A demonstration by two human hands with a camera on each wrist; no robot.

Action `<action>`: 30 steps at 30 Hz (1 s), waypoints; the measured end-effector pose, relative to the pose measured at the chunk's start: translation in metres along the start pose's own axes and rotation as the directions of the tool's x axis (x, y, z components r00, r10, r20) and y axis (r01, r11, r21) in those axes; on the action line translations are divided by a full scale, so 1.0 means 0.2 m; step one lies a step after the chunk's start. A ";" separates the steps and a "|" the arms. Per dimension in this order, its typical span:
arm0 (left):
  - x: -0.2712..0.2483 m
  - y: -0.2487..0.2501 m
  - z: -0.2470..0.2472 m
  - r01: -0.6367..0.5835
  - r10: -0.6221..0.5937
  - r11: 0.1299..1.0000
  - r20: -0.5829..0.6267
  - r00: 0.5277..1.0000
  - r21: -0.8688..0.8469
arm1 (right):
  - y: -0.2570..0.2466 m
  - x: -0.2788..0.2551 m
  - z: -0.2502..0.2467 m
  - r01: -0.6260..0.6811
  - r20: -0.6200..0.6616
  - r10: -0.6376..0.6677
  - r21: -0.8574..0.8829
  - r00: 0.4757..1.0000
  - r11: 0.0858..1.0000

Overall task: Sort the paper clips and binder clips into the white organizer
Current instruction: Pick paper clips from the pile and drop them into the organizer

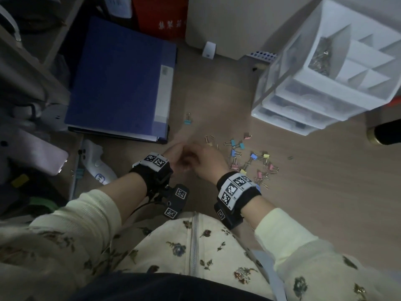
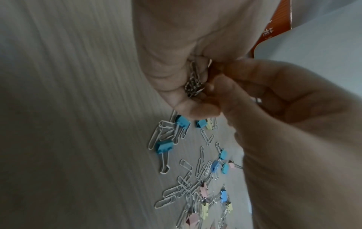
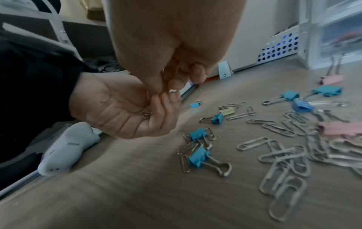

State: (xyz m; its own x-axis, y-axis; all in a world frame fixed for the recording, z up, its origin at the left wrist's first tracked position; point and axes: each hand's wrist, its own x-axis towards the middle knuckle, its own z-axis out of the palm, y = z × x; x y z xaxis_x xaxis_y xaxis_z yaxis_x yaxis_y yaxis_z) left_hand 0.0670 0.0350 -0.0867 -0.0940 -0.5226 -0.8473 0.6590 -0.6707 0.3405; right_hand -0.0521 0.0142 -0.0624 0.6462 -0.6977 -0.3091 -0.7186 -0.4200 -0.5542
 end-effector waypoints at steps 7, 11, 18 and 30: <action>0.02 -0.03 0.01 0.042 -0.022 0.988 -0.129 0.991 0.151 | 0.24 -0.04 -0.07 -0.257 -0.128 0.253 -0.021 0.959 0.966; 0.04 -0.04 0.00 0.021 0.001 0.987 -0.140 0.990 0.160 | 0.29 0.00 -0.08 -0.286 -0.151 0.256 -0.227 0.955 0.931; 0.05 0.02 0.01 -0.037 0.060 0.990 -0.174 0.983 0.137 | 0.27 0.14 -0.01 -0.334 -0.161 0.295 -0.351 0.942 0.875; 0.06 0.01 0.00 -0.019 0.039 0.993 -0.174 0.984 0.117 | 0.26 0.17 0.00 -0.118 0.026 0.121 -0.085 0.992 0.989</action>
State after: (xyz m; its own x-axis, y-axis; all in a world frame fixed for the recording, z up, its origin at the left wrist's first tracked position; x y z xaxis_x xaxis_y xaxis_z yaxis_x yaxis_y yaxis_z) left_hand 0.0675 0.0274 -0.0968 0.0628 -0.4489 -0.8914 0.5688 -0.7178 0.4015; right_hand -0.0680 -0.0323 -0.1014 0.5611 -0.7283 -0.3934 -0.8091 -0.3823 -0.4462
